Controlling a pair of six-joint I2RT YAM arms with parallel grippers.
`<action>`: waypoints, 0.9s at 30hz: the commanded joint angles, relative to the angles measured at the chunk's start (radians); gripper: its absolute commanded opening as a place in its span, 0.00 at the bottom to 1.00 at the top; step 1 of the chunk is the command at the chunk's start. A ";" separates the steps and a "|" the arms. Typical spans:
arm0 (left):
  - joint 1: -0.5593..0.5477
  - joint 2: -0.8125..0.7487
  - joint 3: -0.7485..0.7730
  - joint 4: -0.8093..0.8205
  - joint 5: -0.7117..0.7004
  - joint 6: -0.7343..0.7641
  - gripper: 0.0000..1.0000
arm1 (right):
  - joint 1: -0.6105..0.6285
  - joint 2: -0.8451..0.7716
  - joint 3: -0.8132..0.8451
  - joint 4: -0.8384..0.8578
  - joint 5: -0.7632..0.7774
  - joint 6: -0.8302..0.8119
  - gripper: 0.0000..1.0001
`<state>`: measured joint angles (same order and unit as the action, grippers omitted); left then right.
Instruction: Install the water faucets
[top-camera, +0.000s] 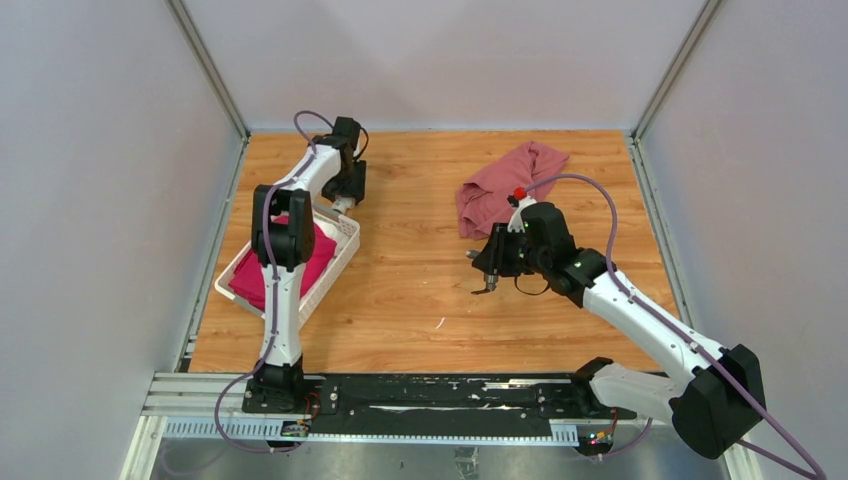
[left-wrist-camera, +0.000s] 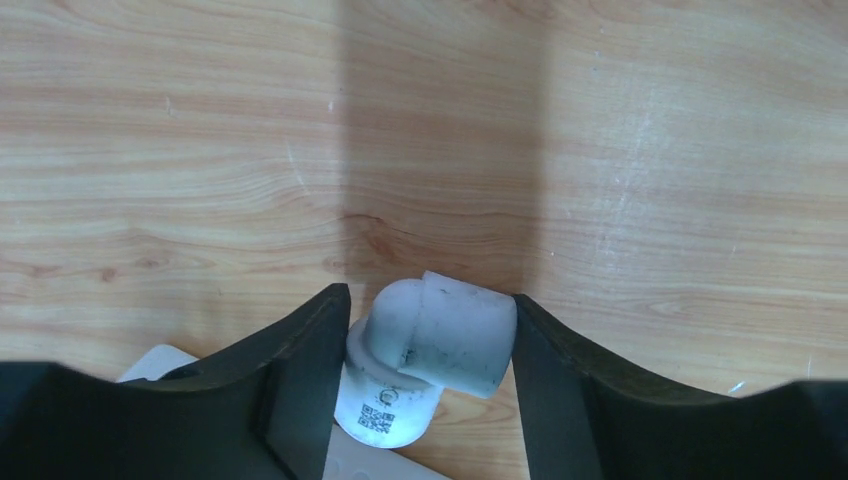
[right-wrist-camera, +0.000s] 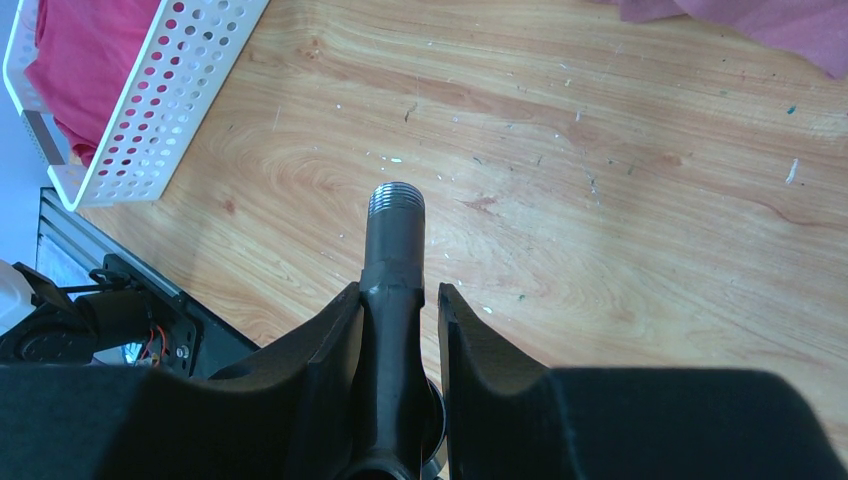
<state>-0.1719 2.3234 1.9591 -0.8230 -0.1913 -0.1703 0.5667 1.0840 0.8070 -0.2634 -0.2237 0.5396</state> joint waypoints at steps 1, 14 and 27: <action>-0.003 -0.025 -0.026 -0.013 0.056 -0.028 0.57 | -0.007 -0.003 0.031 0.001 -0.011 -0.006 0.00; -0.033 -0.203 -0.099 0.038 0.206 -0.060 0.19 | -0.007 -0.060 0.005 -0.006 -0.005 0.019 0.00; -0.252 -0.649 -0.640 0.552 0.283 -0.110 0.15 | -0.007 -0.215 -0.020 -0.128 0.123 -0.016 0.00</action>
<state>-0.3775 1.8252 1.5799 -0.5713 0.0422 -0.2348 0.5667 0.9245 0.8062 -0.3267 -0.1799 0.5480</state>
